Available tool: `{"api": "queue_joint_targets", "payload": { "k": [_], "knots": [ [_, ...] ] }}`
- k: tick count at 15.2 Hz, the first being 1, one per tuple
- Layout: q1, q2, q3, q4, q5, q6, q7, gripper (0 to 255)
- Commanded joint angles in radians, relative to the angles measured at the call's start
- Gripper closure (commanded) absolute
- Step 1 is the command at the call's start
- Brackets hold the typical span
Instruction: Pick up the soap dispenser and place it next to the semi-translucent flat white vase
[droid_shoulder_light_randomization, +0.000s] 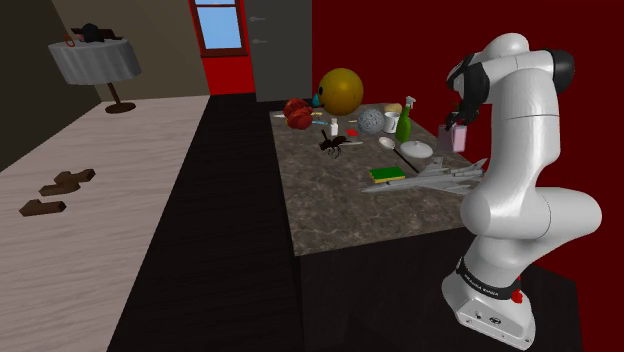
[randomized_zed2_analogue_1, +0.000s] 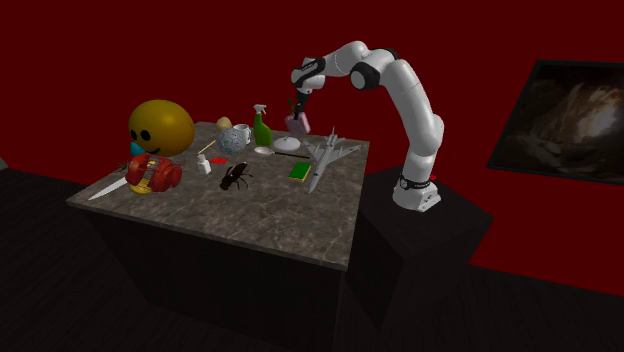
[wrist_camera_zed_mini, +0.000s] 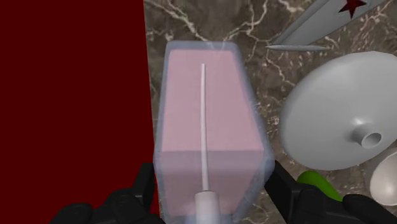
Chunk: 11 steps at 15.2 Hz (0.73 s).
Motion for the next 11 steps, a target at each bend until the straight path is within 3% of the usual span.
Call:
{"api": "queue_joint_targets", "payload": {
  "k": [1, 5, 11],
  "knots": [
    [-0.003, 0.003, -0.003, -0.011, 0.0, -0.001, 0.001, 0],
    [-0.01, 0.015, -0.001, 0.006, 0.002, -0.008, 0.0, 0],
    [0.019, -0.063, -0.051, -0.003, -0.023, -0.081, 0.012, 0]
  ]
}}
